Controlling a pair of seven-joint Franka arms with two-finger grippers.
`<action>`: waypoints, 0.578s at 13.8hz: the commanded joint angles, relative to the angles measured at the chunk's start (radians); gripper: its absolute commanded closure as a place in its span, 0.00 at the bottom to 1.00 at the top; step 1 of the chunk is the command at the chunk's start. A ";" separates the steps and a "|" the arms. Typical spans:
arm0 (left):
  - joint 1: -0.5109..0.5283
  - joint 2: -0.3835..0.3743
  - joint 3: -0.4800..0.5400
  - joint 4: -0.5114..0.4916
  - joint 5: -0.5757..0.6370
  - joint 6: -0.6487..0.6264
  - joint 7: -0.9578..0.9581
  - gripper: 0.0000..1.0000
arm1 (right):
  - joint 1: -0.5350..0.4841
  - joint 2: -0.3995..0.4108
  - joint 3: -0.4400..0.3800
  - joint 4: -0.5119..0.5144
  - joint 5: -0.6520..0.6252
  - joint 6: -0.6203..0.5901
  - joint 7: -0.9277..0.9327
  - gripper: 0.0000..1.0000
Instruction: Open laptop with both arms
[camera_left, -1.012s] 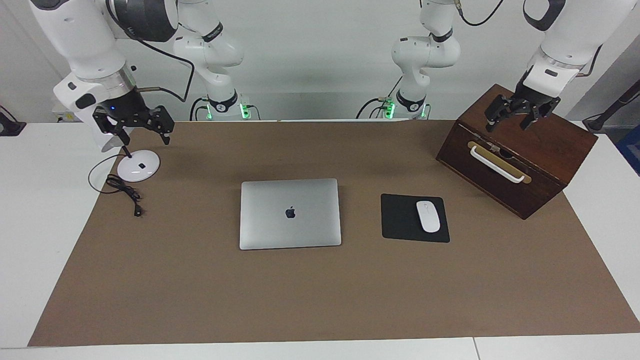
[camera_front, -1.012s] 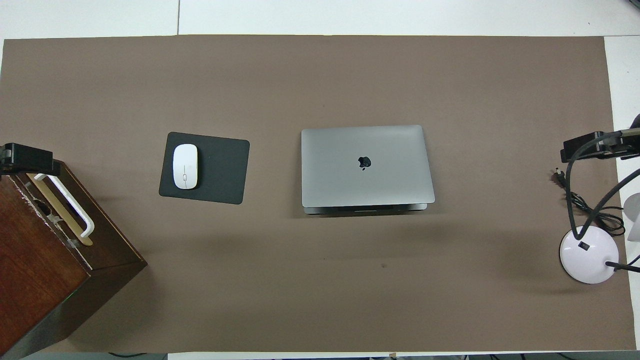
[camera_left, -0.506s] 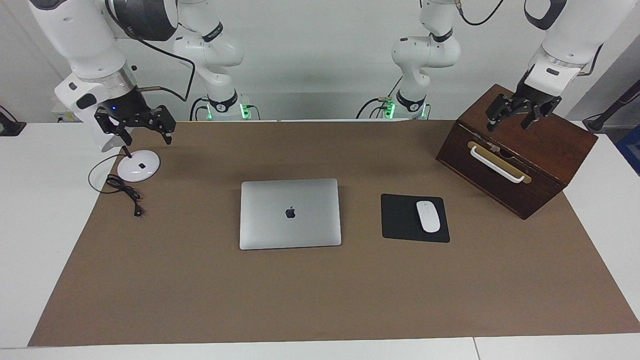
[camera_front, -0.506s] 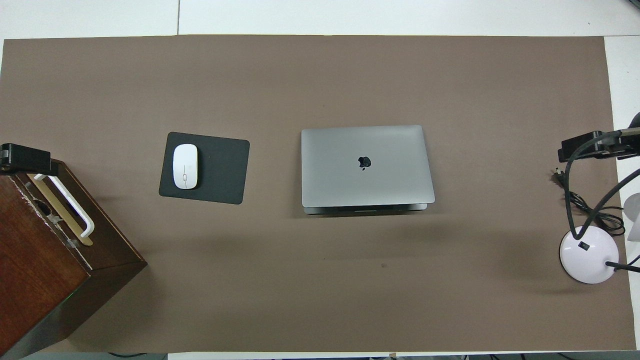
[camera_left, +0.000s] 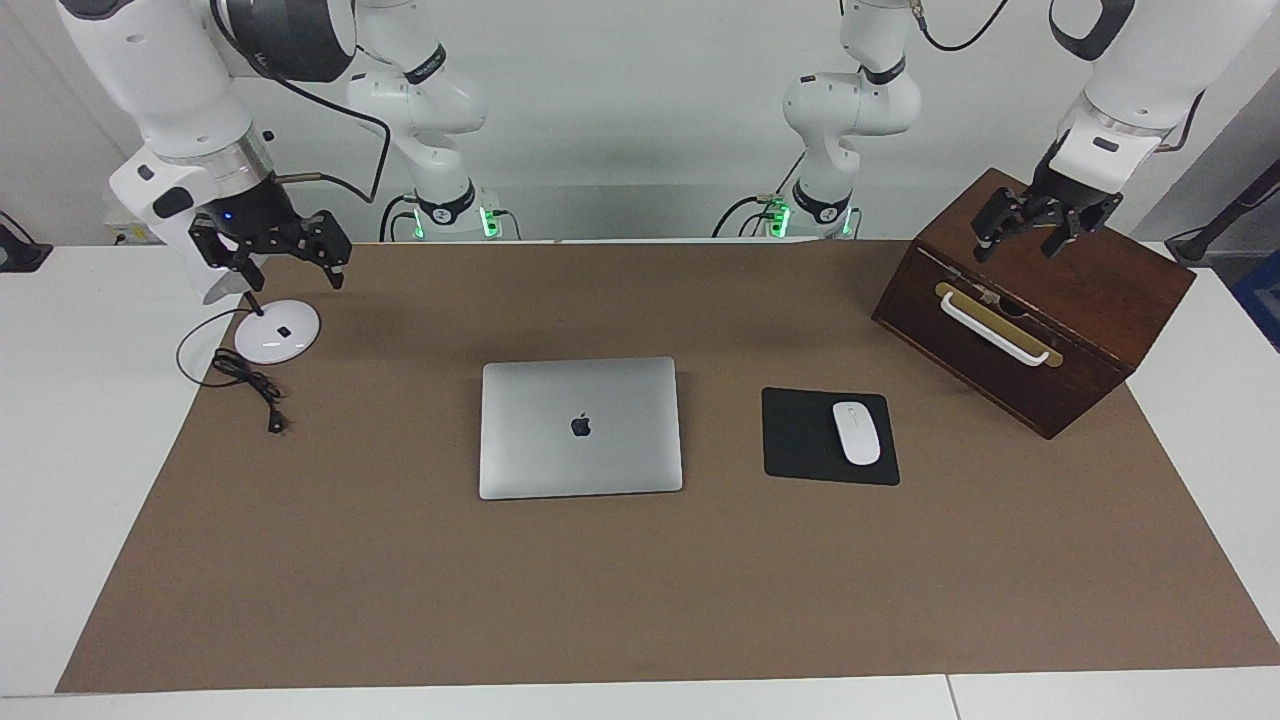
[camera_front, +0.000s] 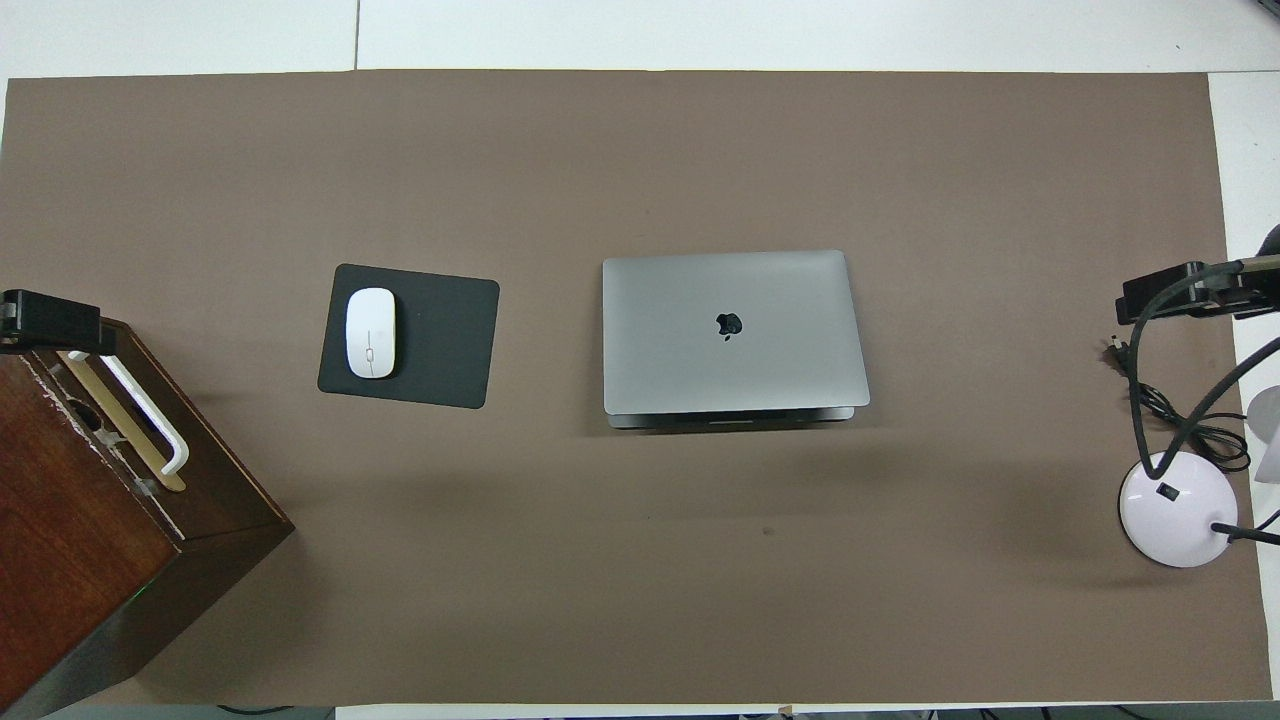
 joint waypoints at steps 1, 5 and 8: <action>0.013 -0.019 -0.005 -0.007 -0.004 -0.019 -0.009 0.00 | 0.000 -0.025 -0.005 -0.031 0.021 0.027 -0.019 0.00; 0.004 -0.025 -0.007 -0.009 -0.004 -0.036 -0.096 0.00 | 0.000 -0.026 -0.005 -0.031 0.021 0.027 -0.018 0.00; -0.001 -0.039 -0.010 -0.035 -0.004 -0.032 -0.191 0.64 | 0.000 -0.026 -0.005 -0.033 0.022 0.035 -0.016 0.00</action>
